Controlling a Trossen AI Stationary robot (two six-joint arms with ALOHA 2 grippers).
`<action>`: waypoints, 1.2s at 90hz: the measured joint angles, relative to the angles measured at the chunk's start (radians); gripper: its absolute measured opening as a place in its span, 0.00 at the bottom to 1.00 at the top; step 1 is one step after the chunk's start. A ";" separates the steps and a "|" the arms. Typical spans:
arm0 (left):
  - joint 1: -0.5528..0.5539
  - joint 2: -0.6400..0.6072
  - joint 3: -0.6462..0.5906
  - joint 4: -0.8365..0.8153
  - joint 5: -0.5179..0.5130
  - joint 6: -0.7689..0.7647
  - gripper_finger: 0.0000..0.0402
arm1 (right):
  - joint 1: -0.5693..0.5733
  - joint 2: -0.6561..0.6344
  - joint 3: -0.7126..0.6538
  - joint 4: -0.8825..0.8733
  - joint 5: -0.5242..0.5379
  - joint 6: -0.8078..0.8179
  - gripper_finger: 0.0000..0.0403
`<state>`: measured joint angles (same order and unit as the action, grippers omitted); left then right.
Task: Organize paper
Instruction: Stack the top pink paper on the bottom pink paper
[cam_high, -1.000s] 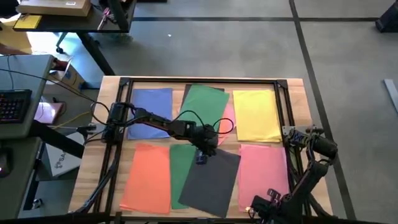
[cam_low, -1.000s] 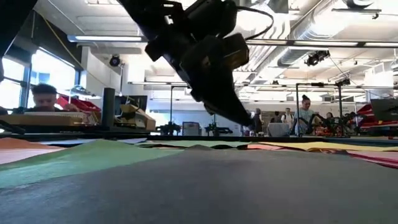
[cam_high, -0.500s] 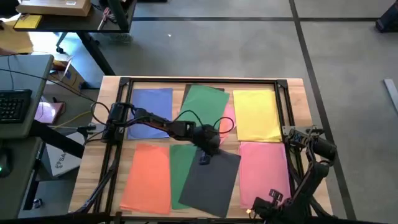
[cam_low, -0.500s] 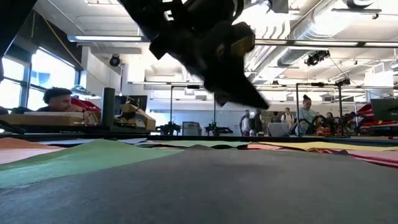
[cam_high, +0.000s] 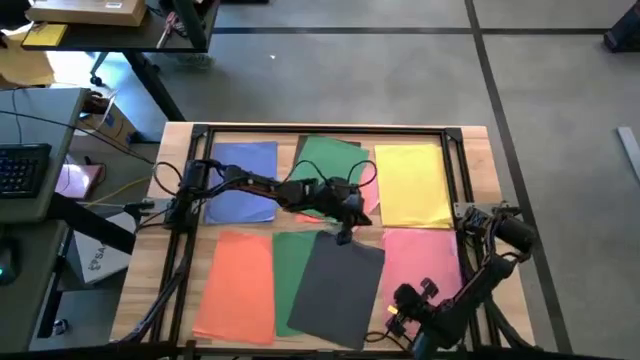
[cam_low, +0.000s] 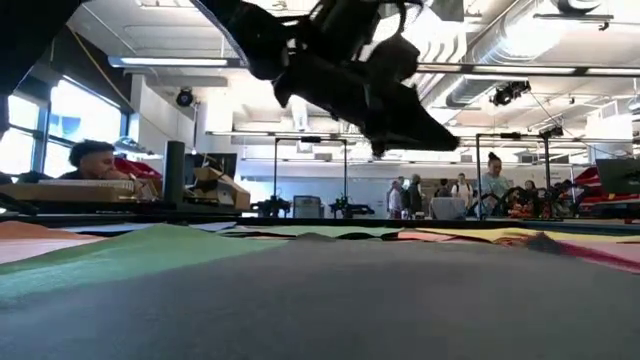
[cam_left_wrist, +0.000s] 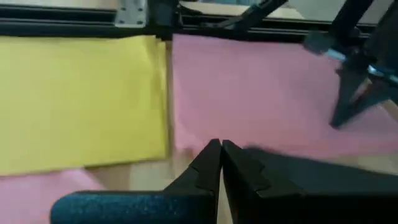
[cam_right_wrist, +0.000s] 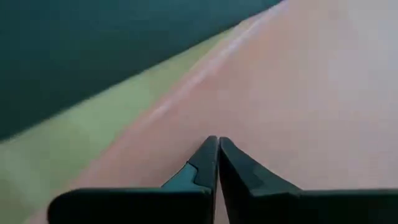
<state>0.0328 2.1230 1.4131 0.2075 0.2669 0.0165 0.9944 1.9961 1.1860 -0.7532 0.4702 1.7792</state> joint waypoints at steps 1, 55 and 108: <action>-0.001 0.007 0.010 -0.005 0.002 0.004 0.00 | 0.000 0.000 0.000 0.006 0.000 -0.002 0.00; -0.007 0.210 0.290 -0.114 -0.093 0.040 0.00 | 0.040 0.009 0.286 -0.187 -0.138 -0.003 0.00; 0.009 0.387 0.406 -0.201 0.005 0.003 0.00 | 0.107 0.016 0.108 0.116 -0.247 0.095 0.00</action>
<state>0.0420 2.5095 1.8196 0.0067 0.2720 0.0198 1.1015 2.0121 1.2938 -0.6376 0.2233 1.8743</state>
